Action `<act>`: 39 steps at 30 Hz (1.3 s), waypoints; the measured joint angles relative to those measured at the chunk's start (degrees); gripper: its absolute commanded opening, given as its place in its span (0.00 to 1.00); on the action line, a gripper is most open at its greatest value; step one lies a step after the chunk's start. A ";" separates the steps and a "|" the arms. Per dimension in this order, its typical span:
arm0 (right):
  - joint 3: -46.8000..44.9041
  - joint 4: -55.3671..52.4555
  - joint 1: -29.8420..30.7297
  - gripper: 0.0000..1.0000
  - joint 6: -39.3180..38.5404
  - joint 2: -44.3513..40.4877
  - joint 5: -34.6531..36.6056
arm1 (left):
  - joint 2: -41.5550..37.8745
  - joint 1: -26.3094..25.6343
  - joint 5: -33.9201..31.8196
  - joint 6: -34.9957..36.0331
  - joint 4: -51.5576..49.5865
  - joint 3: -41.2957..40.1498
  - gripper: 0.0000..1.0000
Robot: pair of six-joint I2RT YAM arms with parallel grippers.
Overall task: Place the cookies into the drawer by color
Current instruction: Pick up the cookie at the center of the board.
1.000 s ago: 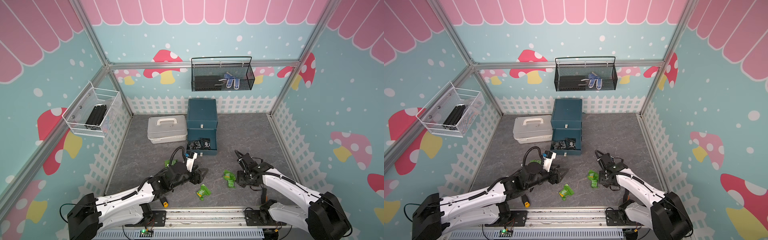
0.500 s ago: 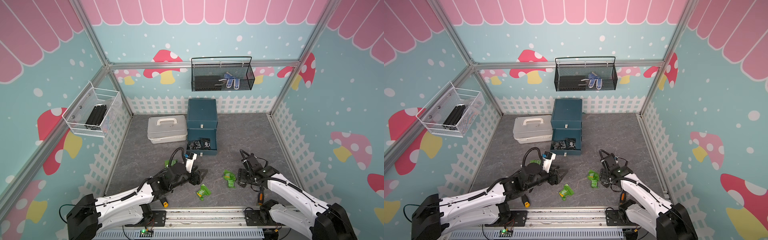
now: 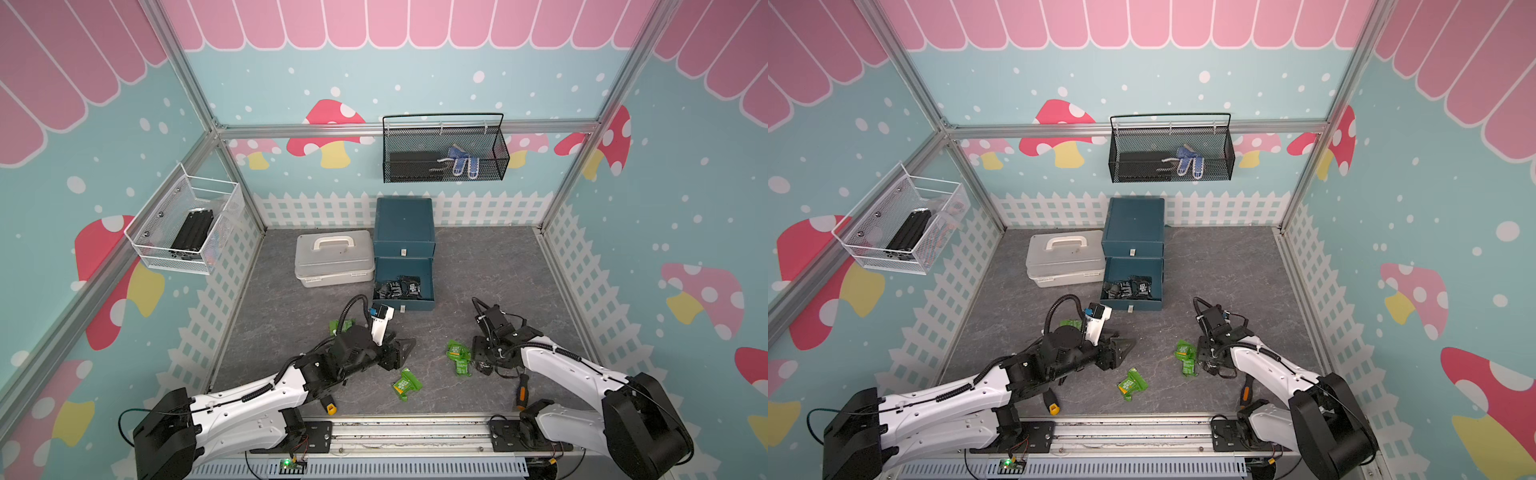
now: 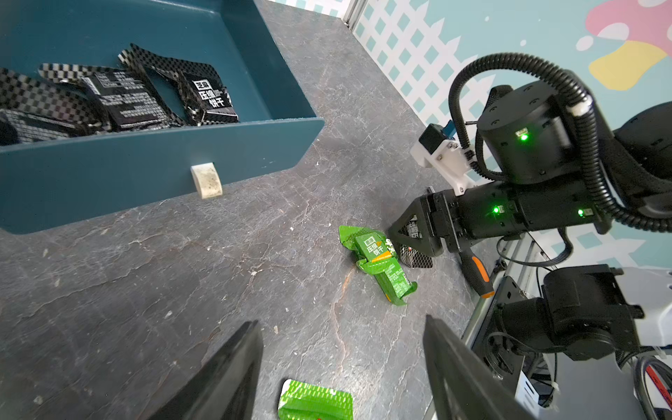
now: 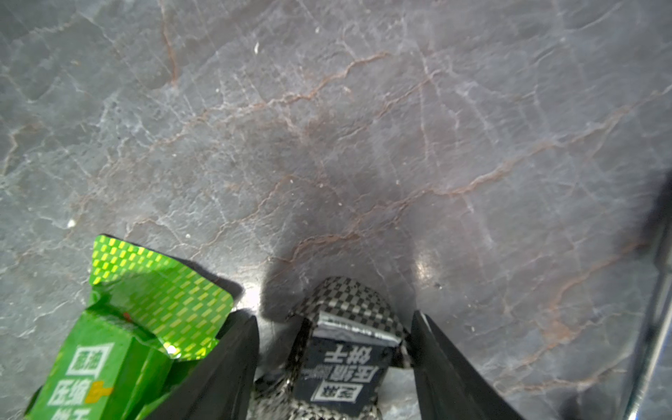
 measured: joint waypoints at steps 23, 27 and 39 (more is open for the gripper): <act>4.39 -10.29 -0.31 0.32 -3.61 -5.92 -0.15 | -0.68 0.79 -0.20 0.02 -0.02 0.11 0.74; 13.44 -13.29 -0.31 0.30 -5.92 -6.45 0.42 | 0.13 2.99 2.43 -0.04 0.13 1.81 0.74; 33.09 -14.40 0.07 0.28 -10.21 2.89 -3.08 | 2.01 11.50 8.85 0.52 -2.62 12.28 0.79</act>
